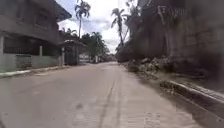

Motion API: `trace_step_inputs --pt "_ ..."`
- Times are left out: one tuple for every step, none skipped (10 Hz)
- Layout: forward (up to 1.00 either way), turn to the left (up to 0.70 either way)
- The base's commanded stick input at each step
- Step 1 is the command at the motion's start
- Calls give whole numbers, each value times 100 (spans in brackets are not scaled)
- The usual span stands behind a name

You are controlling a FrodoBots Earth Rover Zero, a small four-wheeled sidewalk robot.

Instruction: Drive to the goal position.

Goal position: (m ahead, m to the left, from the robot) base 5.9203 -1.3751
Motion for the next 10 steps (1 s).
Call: trace_step_inputs --pt "100 -3" --pt "100 -2" --pt "100 -1" --pt "100 -3" --pt "100 -1" --pt "100 0" --pt "100 -1" --pt "100 -2" --pt "100 -2" --pt "100 0"
